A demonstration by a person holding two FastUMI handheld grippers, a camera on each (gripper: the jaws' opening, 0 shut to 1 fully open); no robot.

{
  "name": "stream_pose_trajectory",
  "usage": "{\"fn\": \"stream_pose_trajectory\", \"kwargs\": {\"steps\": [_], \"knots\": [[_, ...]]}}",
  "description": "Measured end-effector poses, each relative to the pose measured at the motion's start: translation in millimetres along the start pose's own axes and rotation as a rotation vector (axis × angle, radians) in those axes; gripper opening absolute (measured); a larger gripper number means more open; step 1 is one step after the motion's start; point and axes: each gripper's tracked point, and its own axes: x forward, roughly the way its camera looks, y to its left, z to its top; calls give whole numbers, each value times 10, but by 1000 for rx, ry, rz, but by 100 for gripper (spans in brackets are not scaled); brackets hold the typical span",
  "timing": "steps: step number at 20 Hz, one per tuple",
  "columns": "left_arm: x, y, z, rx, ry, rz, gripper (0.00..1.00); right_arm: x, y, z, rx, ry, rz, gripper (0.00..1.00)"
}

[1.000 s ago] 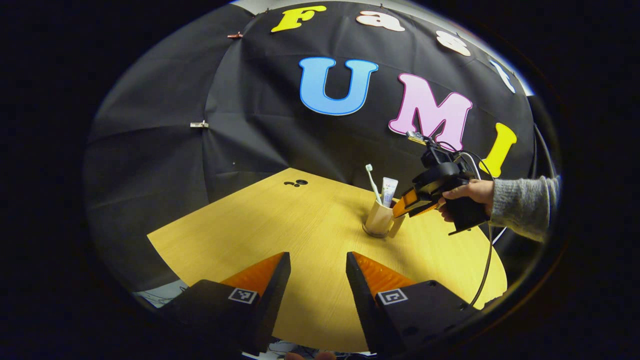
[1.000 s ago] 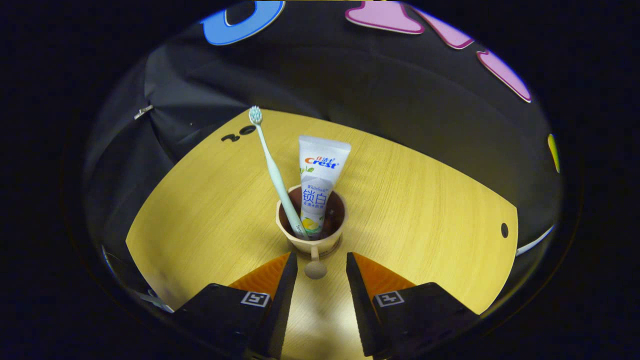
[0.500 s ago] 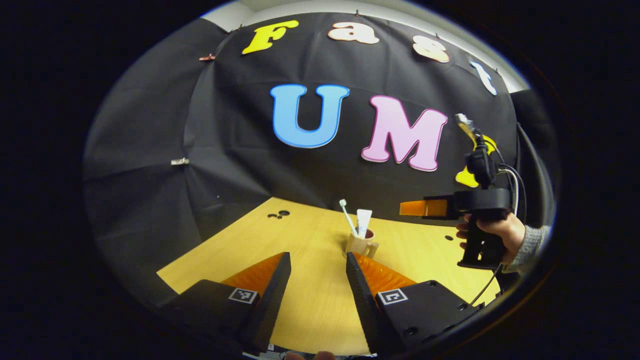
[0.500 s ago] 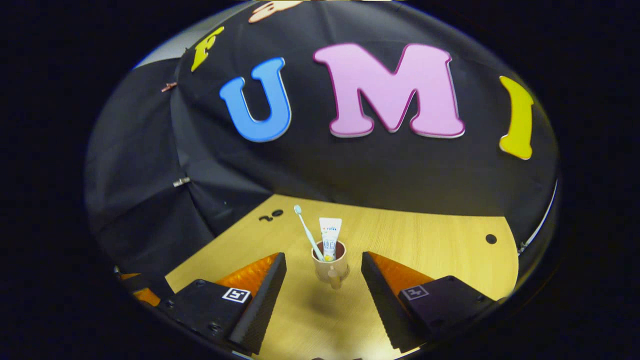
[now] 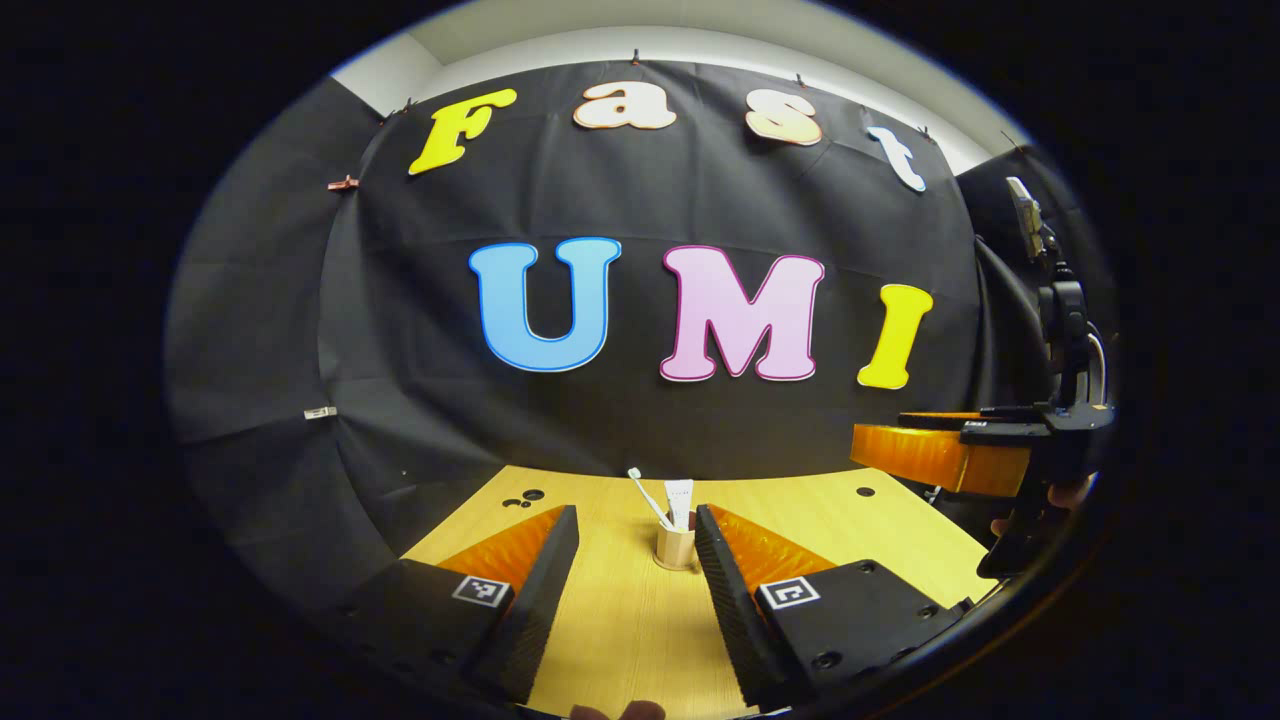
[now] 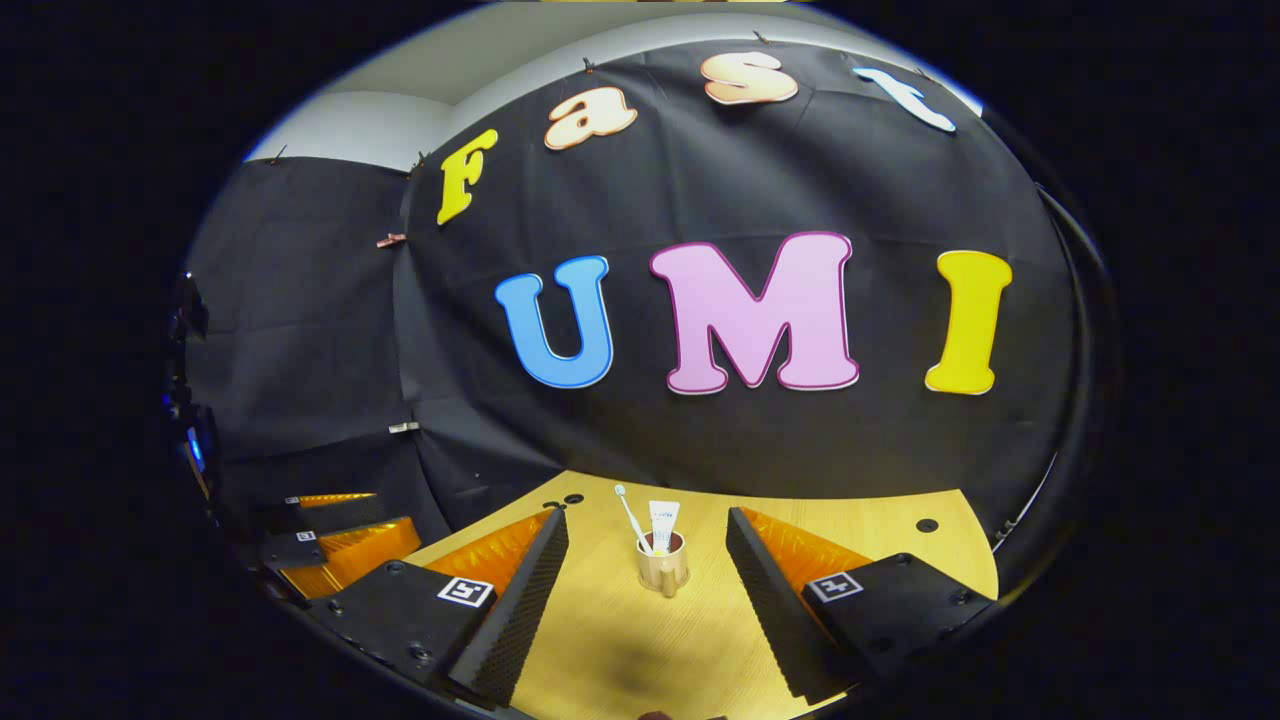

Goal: Put the toothbrush and toothpaste on the desktop into the cup, then pick up the cup and place it on the coaster on the desktop.

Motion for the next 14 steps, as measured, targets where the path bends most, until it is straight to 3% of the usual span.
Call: {"fn": "stream_pose_trajectory", "kwargs": {"steps": [3,5,7,14], "knots": [[10,-67,8,-18,-2,-13,77,-85,64,13,-37,-18,11,98],[37,-121,-11,-38,9,-32,87,-84,106,-7,-29,-23,23,98],[49,-71,0,-49,5,-8,90,-46,135,-54,-29,-15,36,97],[27,11,-1,-54,-1,19,90,61,150,-82,-34,-1,36,98]]}}
